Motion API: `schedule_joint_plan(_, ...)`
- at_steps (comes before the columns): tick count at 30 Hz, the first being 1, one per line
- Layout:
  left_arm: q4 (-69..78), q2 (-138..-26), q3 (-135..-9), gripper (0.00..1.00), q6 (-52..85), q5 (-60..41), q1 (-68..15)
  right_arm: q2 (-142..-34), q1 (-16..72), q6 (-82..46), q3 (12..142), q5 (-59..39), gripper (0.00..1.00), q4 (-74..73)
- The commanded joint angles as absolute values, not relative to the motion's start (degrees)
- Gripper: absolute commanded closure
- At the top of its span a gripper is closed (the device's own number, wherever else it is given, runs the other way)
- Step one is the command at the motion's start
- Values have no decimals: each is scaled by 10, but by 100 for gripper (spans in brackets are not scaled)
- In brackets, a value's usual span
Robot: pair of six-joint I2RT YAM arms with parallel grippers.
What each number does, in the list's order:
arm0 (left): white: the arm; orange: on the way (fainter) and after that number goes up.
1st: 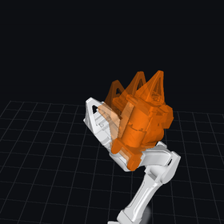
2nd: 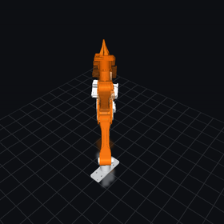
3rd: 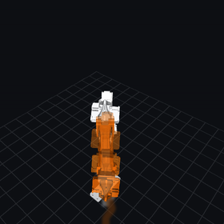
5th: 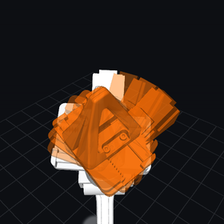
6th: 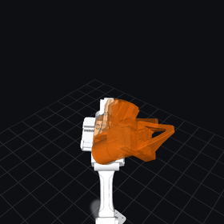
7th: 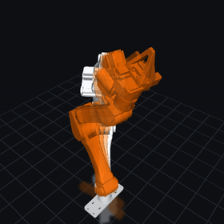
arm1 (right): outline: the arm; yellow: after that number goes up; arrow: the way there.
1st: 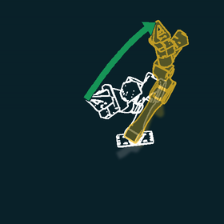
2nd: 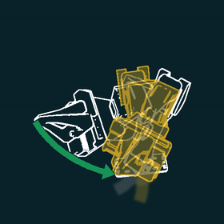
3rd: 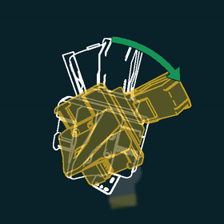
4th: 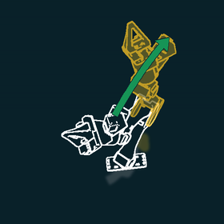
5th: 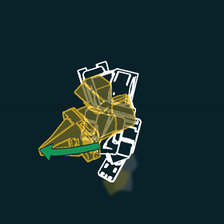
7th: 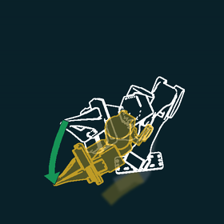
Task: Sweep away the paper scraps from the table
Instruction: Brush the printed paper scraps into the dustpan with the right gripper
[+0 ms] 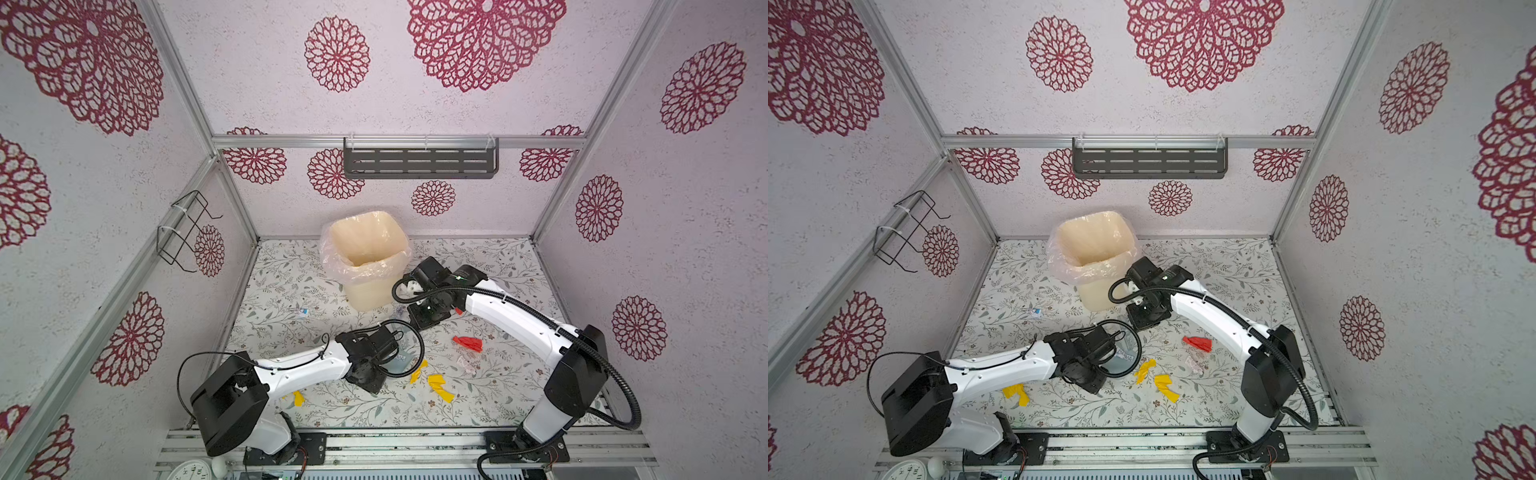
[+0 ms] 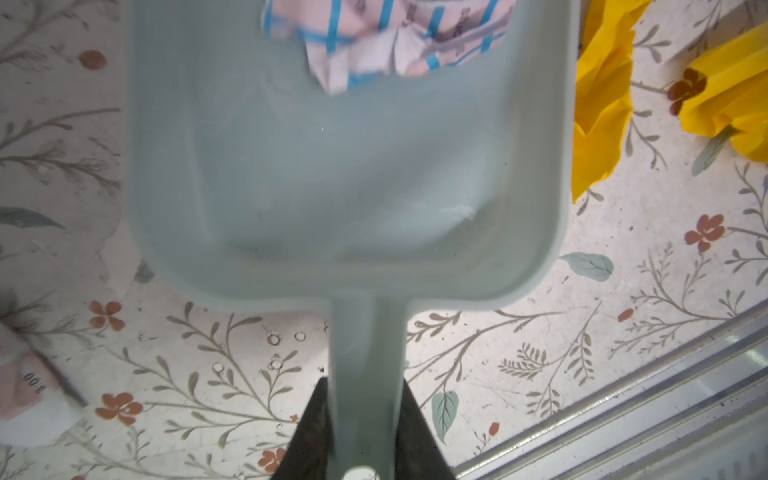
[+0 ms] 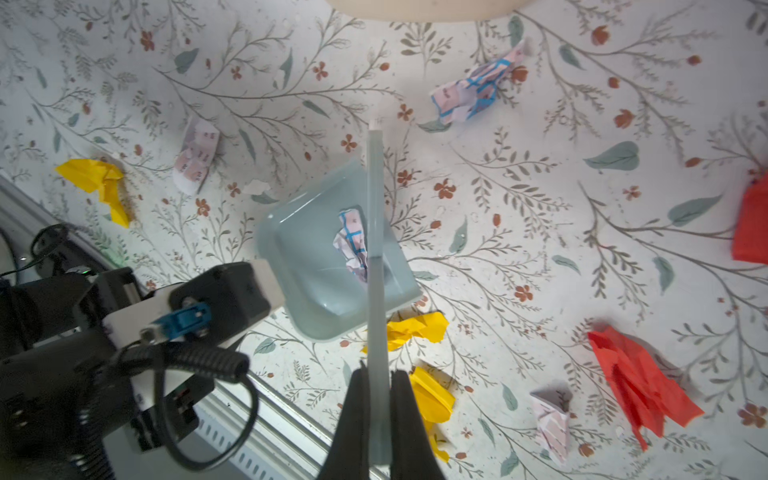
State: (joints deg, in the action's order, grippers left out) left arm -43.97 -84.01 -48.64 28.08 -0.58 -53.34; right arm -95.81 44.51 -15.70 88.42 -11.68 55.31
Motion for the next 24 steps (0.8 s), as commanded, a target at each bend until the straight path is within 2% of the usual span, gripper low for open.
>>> schedule_joint_plan(1, -431, -835, -487, 100, 278, 0, -525, -933, 451, -175, 876, -171, 100, 547)
schedule_joint_plan(6, -431, -831, -486, 100, 281, 2, -526, -914, 452, -193, 873, -190, 100, 540)
schedule_joint_plan(14, -425, -823, -480, 100, 282, 7, -526, -864, 415, -212, 849, -107, 100, 517)
schedule_joint_plan(19, -424, -823, -481, 100, 281, 7, -526, -870, 405, -181, 837, -46, 100, 548)
schedule_joint_plan(24, -425, -823, -483, 100, 281, 7, -526, -879, 409, -177, 813, -49, 100, 534)
